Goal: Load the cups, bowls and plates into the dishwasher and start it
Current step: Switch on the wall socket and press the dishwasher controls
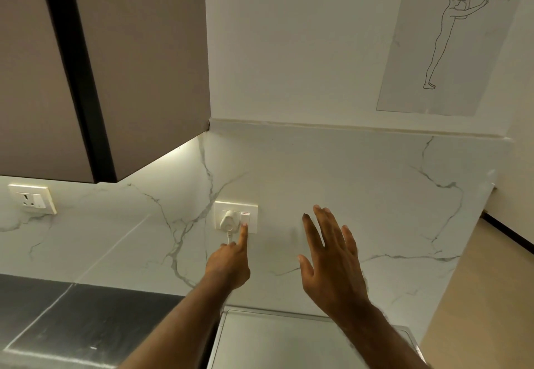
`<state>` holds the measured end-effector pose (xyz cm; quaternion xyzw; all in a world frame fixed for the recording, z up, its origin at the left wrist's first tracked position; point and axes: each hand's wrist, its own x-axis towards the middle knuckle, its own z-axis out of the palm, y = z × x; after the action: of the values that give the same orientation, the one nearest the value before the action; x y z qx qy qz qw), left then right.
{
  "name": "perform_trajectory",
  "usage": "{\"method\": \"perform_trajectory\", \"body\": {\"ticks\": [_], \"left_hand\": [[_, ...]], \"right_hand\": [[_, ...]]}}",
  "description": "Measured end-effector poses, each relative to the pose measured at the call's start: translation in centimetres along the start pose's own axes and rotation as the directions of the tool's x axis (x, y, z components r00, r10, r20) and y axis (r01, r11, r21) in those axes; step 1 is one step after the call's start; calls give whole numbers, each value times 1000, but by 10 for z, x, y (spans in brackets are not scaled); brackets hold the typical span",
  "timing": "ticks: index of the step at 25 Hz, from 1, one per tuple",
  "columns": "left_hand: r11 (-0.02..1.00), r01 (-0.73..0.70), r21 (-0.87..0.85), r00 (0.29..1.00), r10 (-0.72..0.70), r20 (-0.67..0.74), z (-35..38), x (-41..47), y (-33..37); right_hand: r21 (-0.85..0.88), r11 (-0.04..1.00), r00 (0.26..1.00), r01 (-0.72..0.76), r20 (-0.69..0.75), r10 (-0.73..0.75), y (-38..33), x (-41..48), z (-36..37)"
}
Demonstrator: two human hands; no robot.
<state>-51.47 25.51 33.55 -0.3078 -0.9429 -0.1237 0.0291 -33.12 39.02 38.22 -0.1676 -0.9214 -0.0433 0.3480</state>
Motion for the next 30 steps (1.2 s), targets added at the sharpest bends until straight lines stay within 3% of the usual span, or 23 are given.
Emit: {"method": "perform_trajectory", "body": {"ticks": [7,12,20,30], "left_hand": [[989,-149,21,932,148,-331,-56,-21,14],[964,-247,103,789,261,-556,-134,-44,31],[961,-238,143,747,275,-605,-226,-81,30],[956,-234,178,744,294,-600,-249,-110,22]], "right_hand": [[11,999,998,30,-56,-29,-12,5,-26],[-31,999,994,29,-103,-32,-24,23,-65],[-85,995,973,46,-220,-64,-47,47,-145],[-154,987,969,51,-232,-86,-67,32,-172]]}}
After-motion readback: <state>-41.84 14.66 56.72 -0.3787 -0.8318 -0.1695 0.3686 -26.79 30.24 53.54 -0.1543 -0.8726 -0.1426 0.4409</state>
